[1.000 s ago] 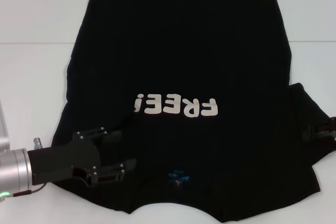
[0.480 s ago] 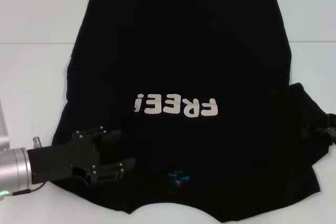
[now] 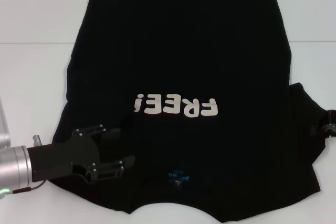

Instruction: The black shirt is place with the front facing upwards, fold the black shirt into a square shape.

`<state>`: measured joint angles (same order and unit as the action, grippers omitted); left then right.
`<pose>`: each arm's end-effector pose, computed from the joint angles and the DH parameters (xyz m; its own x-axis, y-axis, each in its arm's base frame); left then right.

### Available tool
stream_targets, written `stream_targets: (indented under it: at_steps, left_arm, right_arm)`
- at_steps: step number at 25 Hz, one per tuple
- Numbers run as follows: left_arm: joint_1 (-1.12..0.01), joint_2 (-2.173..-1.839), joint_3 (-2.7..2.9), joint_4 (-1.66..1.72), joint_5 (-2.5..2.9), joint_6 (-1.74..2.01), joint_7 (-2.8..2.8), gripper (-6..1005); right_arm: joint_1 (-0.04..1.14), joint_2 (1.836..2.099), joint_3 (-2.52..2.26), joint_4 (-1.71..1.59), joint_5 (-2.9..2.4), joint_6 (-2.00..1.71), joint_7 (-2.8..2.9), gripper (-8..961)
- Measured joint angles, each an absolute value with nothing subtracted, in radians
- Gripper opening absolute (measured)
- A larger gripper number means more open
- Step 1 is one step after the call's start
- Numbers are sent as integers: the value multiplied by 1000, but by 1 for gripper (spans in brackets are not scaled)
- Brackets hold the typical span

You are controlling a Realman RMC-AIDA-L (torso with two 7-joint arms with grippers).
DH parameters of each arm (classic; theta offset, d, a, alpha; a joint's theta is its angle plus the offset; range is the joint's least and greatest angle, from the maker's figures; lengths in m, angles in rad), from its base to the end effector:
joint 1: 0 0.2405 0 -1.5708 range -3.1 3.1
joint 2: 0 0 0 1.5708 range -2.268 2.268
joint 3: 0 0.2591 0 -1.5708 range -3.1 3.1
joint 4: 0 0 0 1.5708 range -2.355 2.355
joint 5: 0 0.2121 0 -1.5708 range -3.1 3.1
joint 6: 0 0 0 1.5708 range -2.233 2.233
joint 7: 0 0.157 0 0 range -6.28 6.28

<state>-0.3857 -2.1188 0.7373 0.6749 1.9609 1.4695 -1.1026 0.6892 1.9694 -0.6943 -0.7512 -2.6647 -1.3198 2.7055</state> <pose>-0.2980 0.3061 -0.0288 0.8700 0.2058 0.4480 0.3666 -0.8777 -0.3087 0.3201 0.3935 0.0432 0.0766 -0.9432 -0.3232 -0.9424 0.0374 -0.3323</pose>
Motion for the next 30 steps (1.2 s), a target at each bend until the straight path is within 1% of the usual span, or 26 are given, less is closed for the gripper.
stream_targets:
  at_steps: [4, 15, 17, 24, 30]
  left_arm:
    - [-387, -2118, 736, 674, 1960, 1469, -1103, 763]
    - [-388, -2119, 736, 672, 1960, 1457, -1103, 764]
    - [-388, -2120, 736, 672, 1960, 1457, -1104, 764]
    - [-385, -2121, 716, 669, 1958, 1458, -1107, 764]
    - [-381, -2122, 710, 664, 1957, 1463, -1111, 763]
  right_arm:
    - [690, 1967, -698, -752, -2665, -1306, 2702, 164]
    - [695, 1956, -712, -752, -2666, -1301, 2688, 54]
    - [694, 1953, -709, -752, -2666, -1301, 2685, 51]
    - [665, 1932, -647, -800, -2625, -1319, 2651, 41]
    - [653, 1926, -615, -859, -2545, -1353, 2604, 40]
